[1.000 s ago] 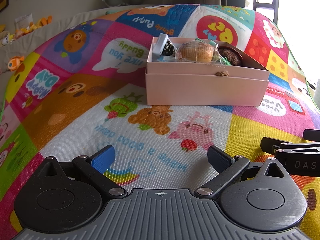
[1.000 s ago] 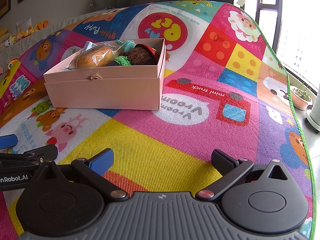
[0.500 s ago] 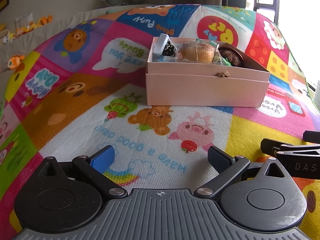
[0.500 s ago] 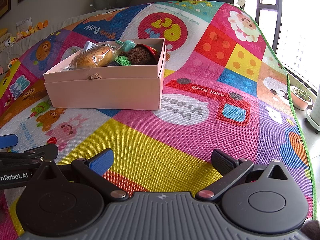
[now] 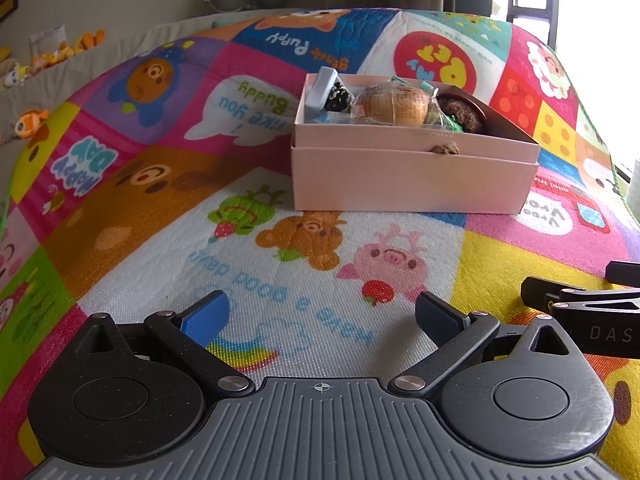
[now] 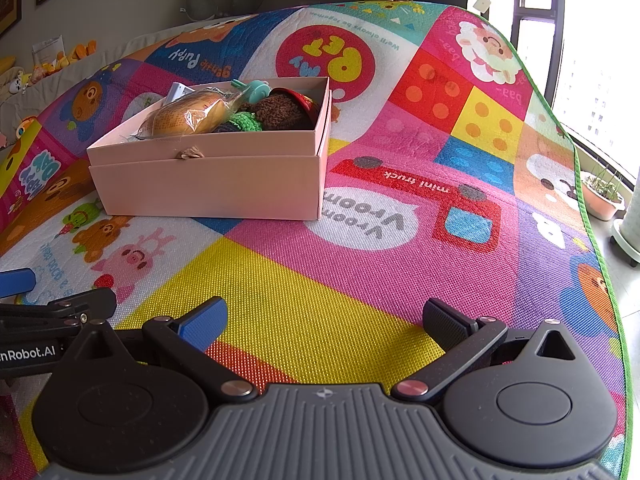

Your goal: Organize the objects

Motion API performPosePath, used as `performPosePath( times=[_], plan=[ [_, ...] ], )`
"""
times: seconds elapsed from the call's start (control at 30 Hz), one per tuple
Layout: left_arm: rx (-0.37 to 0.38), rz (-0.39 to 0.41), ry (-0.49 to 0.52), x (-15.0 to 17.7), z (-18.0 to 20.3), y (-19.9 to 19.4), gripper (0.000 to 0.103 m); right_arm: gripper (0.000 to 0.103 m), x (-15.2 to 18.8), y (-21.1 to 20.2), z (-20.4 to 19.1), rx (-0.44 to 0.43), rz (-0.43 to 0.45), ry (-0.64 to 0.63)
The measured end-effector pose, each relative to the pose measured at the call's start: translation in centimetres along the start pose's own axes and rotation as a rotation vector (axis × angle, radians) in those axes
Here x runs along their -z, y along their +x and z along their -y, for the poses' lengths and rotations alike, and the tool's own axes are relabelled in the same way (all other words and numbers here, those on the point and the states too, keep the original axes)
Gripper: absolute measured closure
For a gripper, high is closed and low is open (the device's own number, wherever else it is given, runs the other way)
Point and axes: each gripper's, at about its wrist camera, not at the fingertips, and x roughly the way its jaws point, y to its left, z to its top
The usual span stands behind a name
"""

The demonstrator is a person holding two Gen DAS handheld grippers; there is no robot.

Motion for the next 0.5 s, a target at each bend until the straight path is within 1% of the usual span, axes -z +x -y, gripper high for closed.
performPosePath(
  times=[0.5],
  plan=[
    [0.002,0.000,-0.003,-0.03,0.02,0.01,0.001,0.000,0.01,-0.03,-0.01,0.000,0.000,0.000]
  ],
)
